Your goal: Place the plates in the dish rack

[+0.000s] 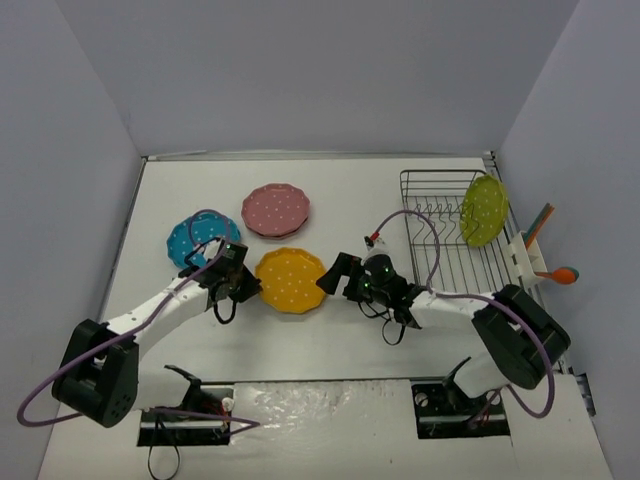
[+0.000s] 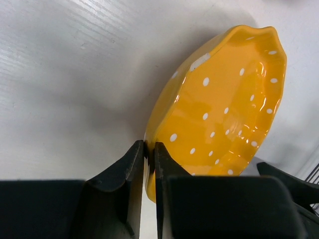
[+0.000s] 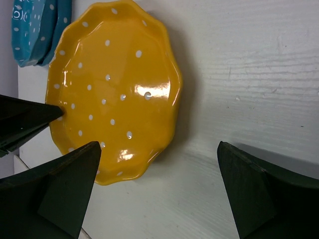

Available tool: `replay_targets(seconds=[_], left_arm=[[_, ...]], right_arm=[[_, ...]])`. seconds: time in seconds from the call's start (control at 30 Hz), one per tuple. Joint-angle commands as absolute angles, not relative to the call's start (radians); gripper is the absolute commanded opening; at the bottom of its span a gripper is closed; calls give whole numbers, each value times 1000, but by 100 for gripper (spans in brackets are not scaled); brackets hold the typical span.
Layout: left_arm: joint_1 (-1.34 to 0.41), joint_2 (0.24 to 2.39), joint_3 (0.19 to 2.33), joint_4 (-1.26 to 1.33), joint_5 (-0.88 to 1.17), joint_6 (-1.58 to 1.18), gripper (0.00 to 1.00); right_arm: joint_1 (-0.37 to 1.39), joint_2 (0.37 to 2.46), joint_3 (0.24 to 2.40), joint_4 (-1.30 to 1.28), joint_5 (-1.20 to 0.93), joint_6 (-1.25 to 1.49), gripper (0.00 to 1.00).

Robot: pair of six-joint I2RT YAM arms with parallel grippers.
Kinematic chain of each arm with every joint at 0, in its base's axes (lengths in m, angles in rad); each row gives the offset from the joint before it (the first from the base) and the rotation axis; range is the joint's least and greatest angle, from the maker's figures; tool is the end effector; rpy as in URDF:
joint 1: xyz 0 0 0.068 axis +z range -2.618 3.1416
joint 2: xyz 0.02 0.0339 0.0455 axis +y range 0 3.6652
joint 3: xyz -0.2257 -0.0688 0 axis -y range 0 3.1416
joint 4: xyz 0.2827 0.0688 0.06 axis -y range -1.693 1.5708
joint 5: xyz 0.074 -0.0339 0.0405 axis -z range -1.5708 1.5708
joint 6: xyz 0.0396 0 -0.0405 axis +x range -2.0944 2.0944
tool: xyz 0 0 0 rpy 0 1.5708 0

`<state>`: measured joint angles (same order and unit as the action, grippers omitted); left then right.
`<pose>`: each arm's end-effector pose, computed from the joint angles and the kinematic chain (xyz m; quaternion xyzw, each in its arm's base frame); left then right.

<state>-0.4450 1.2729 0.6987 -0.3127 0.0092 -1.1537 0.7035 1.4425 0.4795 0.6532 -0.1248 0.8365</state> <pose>0.2665 -0.1275 0.1380 -0.3254 0.8841 -0.2434 0.2307 0.2330 0.2041 0.1050 0.0169 0.8068 0.4458 0.3874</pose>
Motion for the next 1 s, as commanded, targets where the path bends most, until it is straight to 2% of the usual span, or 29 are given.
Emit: replay_targets(seconds=[0.0,0.53,0.73,0.97], left_arm=[[-453,1212,784,-200,85,-1267,0],[-453,1143,704,-40,144,-1451,0],[-454,1137,678,-17,164,-1465,0],[-454,1128,659,-18,166,-1459,0]], right_arm=[[710,1507,540,789,-181,913,100],[685,1644,549,927,-293,976,98],[677,1663,528,1036,-324,1005,93],[656,1642,476,1165,-330,1035,83]])
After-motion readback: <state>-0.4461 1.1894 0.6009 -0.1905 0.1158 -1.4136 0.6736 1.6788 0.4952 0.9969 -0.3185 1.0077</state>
